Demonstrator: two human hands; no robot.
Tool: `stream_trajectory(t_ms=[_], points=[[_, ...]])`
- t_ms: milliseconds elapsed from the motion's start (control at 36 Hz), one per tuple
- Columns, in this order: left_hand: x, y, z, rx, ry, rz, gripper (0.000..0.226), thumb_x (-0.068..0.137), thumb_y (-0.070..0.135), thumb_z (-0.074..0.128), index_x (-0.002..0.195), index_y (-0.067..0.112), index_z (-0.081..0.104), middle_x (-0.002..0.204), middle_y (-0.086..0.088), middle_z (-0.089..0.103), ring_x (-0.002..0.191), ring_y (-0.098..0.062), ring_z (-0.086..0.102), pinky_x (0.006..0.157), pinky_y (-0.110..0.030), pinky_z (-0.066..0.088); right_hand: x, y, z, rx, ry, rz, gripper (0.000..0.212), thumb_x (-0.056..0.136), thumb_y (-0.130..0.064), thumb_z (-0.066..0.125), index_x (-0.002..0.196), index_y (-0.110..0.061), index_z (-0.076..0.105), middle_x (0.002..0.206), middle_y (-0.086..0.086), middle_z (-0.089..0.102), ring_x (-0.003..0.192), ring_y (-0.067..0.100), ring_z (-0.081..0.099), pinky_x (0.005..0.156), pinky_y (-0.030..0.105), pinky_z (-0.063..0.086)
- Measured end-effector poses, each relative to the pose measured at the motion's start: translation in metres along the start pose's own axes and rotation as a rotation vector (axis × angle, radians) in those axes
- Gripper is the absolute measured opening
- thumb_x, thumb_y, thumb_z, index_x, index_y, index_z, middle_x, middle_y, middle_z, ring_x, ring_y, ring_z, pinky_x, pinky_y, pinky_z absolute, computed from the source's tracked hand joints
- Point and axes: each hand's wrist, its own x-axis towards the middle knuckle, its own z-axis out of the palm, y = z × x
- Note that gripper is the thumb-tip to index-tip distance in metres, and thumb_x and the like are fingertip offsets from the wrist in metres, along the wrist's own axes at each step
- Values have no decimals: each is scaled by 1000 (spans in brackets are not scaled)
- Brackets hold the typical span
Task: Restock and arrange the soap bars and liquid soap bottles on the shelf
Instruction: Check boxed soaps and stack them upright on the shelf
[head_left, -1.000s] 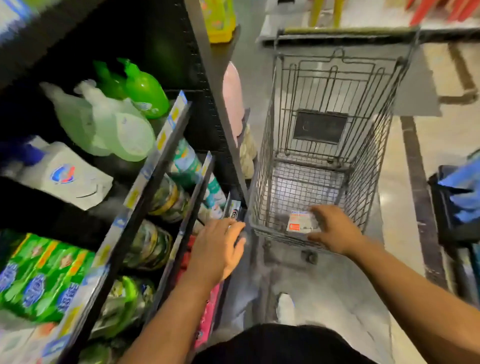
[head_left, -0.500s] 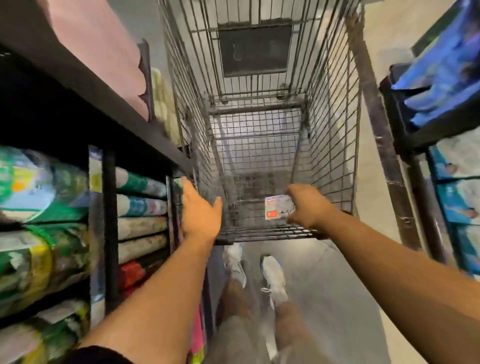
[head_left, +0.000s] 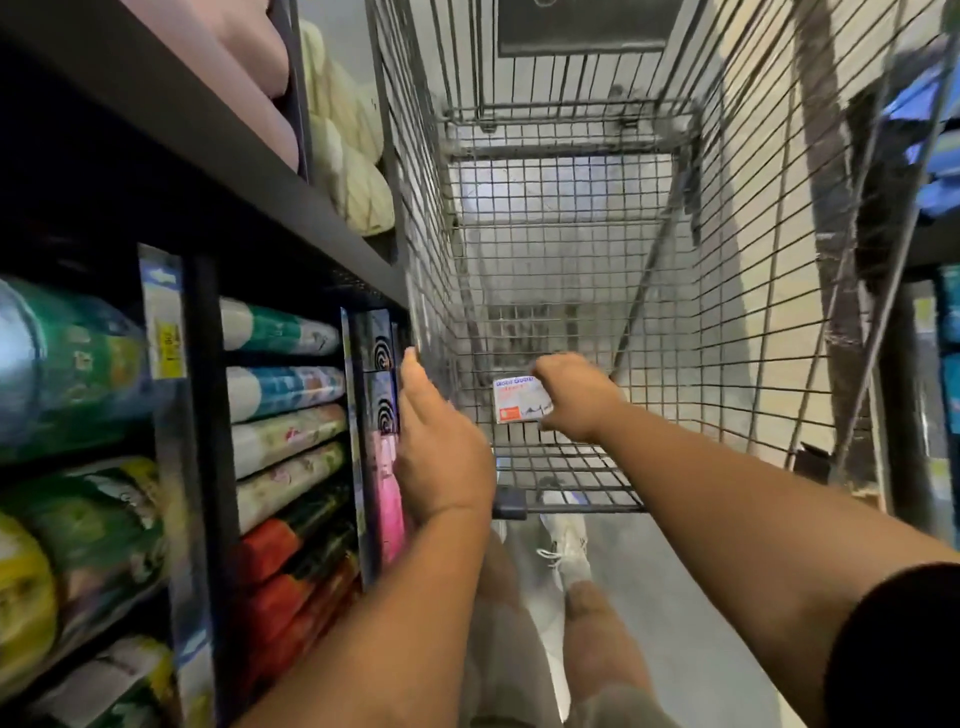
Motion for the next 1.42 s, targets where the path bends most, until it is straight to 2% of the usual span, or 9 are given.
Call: stream_trajectory(t_ms=[167,444,583,694,833,917,1028,1194,1417], points=[[4,-3,-1,-4,18,45,86,73,5,81,144,9,32,118,-19,67,75,-37,72,50,-36,54,16,-7,17,-116,-110,-28,47,78,-28,78,108,-24,42,118,5,57,111,29,56,89,45,42],[3,-6,1,-52,-1,39,83,82,4,71,145,20,20,131,-20,62,86,-41,71,59,-42,57,11,3,11,-4,-209,17,47,75,-34,81,110,-28,50,118,-1,60,112,26,58,85,39,48],[3,-5,1,-42,21,45,77,85,0,63,148,14,23,137,-24,56,81,-45,69,59,-45,55,-24,17,-13,65,-299,206,69,91,-42,68,147,-15,39,148,10,48,132,30,48,108,43,42],[4,1,-2,15,11,-41,70,92,5,52,156,11,23,148,-20,47,90,-50,64,71,-51,52,-74,24,-38,31,-407,224,69,95,-59,52,148,-17,42,152,9,45,137,29,43,109,39,37],[9,7,-6,-39,-56,-133,74,93,10,46,158,27,14,144,-9,52,99,-45,62,84,-51,52,-134,16,-48,108,-68,196,40,99,-54,46,115,-22,63,113,4,68,105,26,62,79,34,47],[4,19,-19,6,-117,-141,77,94,10,50,160,21,11,157,-8,37,116,-40,58,93,-46,48,-168,4,-54,86,83,166,38,98,-54,46,115,-24,61,115,0,68,105,27,63,85,38,50],[-7,35,-44,250,-288,-57,97,97,28,60,157,11,-14,163,-12,15,137,-35,41,97,-44,44,-199,-11,-64,-54,45,53,32,93,-45,51,112,-21,61,116,2,66,109,27,59,88,40,51],[-59,34,-114,461,-493,67,62,98,40,52,147,9,32,148,-16,32,134,-37,37,105,-47,41,-235,-40,-81,-237,91,-83,20,89,-38,54,92,-19,58,103,8,68,103,32,60,78,36,49],[-177,10,-216,416,-253,71,41,92,38,50,130,22,53,128,-6,54,120,-29,52,95,-37,45,-303,-110,-110,-458,225,-225,22,88,-25,56,108,-17,59,113,8,62,110,31,52,84,35,45]])
